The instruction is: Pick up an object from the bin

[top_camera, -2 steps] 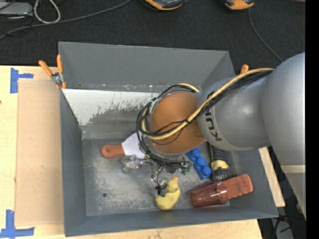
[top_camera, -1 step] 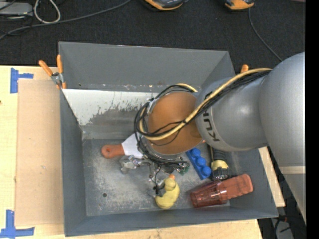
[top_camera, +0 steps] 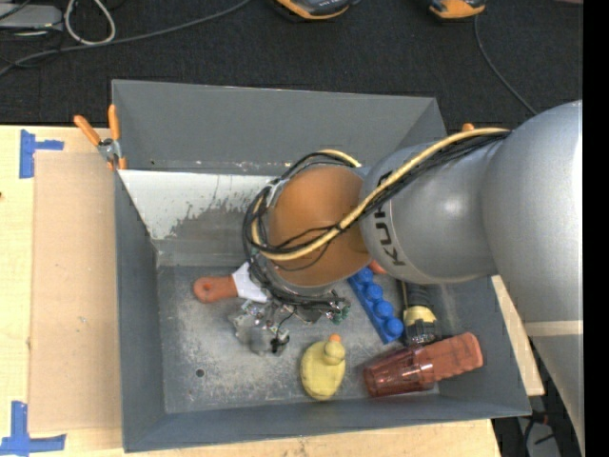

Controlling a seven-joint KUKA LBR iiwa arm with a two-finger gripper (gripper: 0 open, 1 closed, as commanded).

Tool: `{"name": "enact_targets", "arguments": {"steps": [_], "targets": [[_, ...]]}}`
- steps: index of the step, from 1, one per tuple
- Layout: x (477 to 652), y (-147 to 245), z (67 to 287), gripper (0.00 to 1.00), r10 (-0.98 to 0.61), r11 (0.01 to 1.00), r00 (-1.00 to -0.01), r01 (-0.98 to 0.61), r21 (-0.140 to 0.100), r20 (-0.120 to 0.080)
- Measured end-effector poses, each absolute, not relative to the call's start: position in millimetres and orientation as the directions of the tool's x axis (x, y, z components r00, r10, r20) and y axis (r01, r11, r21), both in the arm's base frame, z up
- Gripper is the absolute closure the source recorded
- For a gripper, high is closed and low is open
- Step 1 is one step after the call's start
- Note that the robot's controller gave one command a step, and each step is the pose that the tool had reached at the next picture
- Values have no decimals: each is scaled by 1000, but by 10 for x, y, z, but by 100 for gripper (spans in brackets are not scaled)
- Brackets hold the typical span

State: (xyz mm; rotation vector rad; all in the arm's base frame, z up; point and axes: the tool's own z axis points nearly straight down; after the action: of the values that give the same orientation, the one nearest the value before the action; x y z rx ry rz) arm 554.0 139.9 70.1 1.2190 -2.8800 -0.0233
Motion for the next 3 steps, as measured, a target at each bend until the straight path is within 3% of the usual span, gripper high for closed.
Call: {"name": "enact_targets", "arguments": {"steps": [1, 2, 3], "targets": [[5540, 1399, 701, 100, -718, 696, -696, -717, 19, 7], [5560, 1449, 1307, 100, -903, 429, -429, -903, 22, -1], [5559, 1446, 1306, 100, -902, 432, -432, -902, 23, -1]]}}
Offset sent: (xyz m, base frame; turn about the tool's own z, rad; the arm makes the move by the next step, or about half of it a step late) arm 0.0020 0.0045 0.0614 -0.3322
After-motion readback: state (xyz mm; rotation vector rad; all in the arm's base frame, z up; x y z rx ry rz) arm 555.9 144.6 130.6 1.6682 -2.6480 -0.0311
